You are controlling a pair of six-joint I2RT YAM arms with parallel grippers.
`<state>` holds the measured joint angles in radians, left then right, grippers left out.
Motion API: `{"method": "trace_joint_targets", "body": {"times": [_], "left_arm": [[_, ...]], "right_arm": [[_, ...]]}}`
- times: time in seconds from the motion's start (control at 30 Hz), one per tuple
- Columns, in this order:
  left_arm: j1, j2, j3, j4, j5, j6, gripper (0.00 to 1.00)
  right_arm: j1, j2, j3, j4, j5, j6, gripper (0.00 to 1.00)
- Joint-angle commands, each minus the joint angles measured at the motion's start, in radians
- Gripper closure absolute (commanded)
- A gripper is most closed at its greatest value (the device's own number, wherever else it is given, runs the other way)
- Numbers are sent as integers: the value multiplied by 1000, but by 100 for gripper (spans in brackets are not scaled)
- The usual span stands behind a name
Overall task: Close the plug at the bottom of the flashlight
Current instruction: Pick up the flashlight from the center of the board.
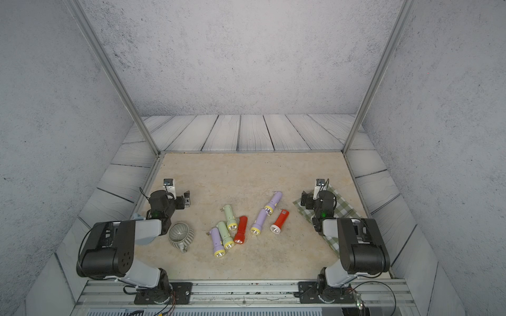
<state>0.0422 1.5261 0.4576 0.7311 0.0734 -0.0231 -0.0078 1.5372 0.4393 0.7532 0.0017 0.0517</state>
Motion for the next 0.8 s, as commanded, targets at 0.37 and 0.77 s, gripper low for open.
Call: {"method": "trace_joint_targets", "body": {"times": [0.37,0.77], "left_arm": [[-41,-125,122,-264,-204,-14,2],[-80,-233,607,-955,-339,-487,2]], "right_arm": [[-1,-99,88,-210,210,75,1],[259,-310,384,-728,734,71,1]]}}
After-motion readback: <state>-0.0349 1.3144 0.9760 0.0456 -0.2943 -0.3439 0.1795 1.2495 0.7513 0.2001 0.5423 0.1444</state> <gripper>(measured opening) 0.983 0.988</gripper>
